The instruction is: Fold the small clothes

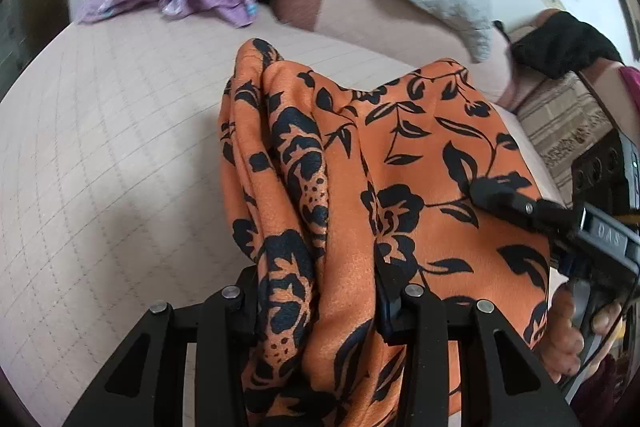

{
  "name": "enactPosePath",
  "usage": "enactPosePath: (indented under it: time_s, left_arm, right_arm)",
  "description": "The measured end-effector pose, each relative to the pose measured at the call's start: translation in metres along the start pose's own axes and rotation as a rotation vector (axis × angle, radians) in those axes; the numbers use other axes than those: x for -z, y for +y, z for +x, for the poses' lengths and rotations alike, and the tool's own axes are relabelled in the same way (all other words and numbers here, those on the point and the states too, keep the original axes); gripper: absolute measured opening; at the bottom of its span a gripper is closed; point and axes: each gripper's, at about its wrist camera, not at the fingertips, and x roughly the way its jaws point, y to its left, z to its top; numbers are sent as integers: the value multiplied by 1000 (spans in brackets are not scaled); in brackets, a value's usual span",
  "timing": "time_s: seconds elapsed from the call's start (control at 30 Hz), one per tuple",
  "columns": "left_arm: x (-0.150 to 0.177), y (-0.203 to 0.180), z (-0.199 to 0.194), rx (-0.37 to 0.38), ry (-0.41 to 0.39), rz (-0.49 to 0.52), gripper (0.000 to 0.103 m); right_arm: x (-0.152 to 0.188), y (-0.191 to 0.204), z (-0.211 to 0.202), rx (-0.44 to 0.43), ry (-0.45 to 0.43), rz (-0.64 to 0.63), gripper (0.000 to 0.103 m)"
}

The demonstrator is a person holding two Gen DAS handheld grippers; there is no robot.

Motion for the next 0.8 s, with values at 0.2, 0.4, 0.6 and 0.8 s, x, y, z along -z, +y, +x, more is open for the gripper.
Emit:
enactPosePath:
  time_s: [0.2, 0.4, 0.6, 0.8]
  left_arm:
    - [9, -48, 2, 34, 5, 71, 42]
    - [19, -95, 25, 3, 44, 159, 42]
    - [33, -106, 57, -124, 105, 220, 46]
    - [39, -113, 51, -167, 83, 254, 54]
  right_arm:
    - [-2, -15, -46, 37, -39, -28, 39]
    - [4, -56, -69, 39, -14, 48, 39]
    - [13, -100, -40, 158, 117, 151, 46]
    - [10, -97, -49, 224, 127, 141, 62]
